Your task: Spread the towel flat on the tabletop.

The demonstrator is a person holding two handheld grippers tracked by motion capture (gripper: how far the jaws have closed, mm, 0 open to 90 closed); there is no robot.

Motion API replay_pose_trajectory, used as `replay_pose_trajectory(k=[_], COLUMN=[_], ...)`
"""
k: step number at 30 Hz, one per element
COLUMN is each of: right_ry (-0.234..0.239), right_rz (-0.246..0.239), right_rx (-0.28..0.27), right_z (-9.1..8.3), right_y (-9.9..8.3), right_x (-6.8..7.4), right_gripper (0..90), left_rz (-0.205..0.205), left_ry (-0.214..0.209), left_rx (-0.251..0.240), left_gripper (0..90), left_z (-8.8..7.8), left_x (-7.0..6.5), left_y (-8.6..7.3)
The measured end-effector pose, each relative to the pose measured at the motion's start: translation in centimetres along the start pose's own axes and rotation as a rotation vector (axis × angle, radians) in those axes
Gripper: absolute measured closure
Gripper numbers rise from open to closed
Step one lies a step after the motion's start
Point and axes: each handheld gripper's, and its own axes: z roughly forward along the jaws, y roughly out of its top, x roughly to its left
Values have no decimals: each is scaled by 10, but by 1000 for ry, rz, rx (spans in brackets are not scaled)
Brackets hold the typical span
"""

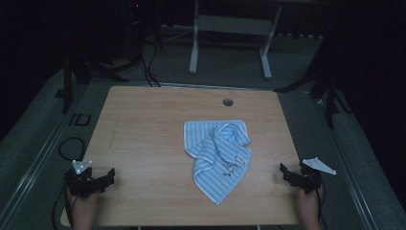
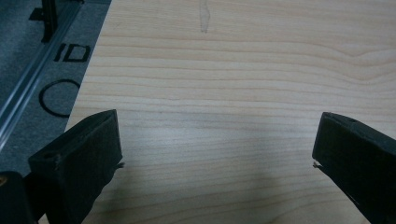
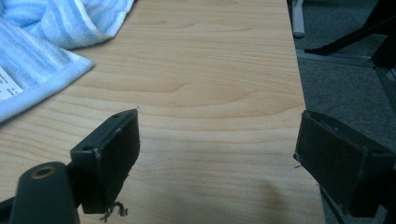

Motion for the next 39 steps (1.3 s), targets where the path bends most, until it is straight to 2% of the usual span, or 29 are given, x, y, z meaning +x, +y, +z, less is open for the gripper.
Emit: replay_pose_trajectory(k=[6,11,12,13,14,15,16,17,18,19,20,21,22,23,24,25,26,29,30,31,32,34,37,38,39], right_ry=[-2,-5,-5,2,8,-3,-1,-1,54,54,75,75,120,120,159,159,154,152,149,177,180,194,273,303,314], right_rz=[6,11,13,5,-23,-41,-56,-56,-83,-83,-140,-140,-158,-158,-168,-168,-194,-209,-217,-212,-218,-227,-258,-267,-277], right_rx=[10,18,23,68,94,125,169,169,277,277,379,379,466,466,539,539,575,590,595,603,610,644,674,675,678], right_z=[0,0,0,-1,-9,-14,-17,-17,-20,-20,-19,-19,-15,-15,-11,-11,-8,-8,-9,-11,-11,-10,-10,-10,-11], right_y=[0,0,0,1,9,15,21,21,30,30,33,33,35,35,35,35,35,36,37,42,43,46,48,49,50], right_x=[0,0,0,0,1,2,2,2,3,3,7,7,10,10,11,11,11,11,12,12,12,12,14,16,17], right_gripper=[133,130,131,133,148,148,149,149,150,150,150,150,149,149,150,150,154,157,157,159,159,159,146,142,141], left_rz=[5,13,14,29,92,121,148,148,204,204,256,256,282,282,276,276,285,292,294,284,289,326,383,388,404], left_ry=[-15,-8,-23,-29,-38,-47,-52,-52,-66,-66,-67,-67,-88,-88,-120,-120,-142,-143,-155,-182,-183,-169,-185,-188,-197], left_rx=[13,33,55,77,134,163,201,201,268,268,325,325,361,361,389,389,438,458,488,511,526,563,618,632,655], left_gripper=[12,12,12,12,12,12,12,12,12,12,12,12,12,12,12,12,12,12,12,12,12,12,12,12,12], left_z=[-2,-6,-9,-11,-15,-17,-18,-18,-19,-19,-19,-19,-19,-19,-18,-18,-16,-15,-15,-15,-16,-16,-18,-19,-20], left_x=[-2,-4,-4,-5,-7,-8,-8,-8,-10,-10,-12,-12,-13,-13,-12,-12,-11,-11,-10,-8,-8,-9,-13,-14,-15], left_y=[1,0,0,1,3,4,6,6,7,7,8,8,10,10,12,12,15,16,20,24,27,32,37,38,39])
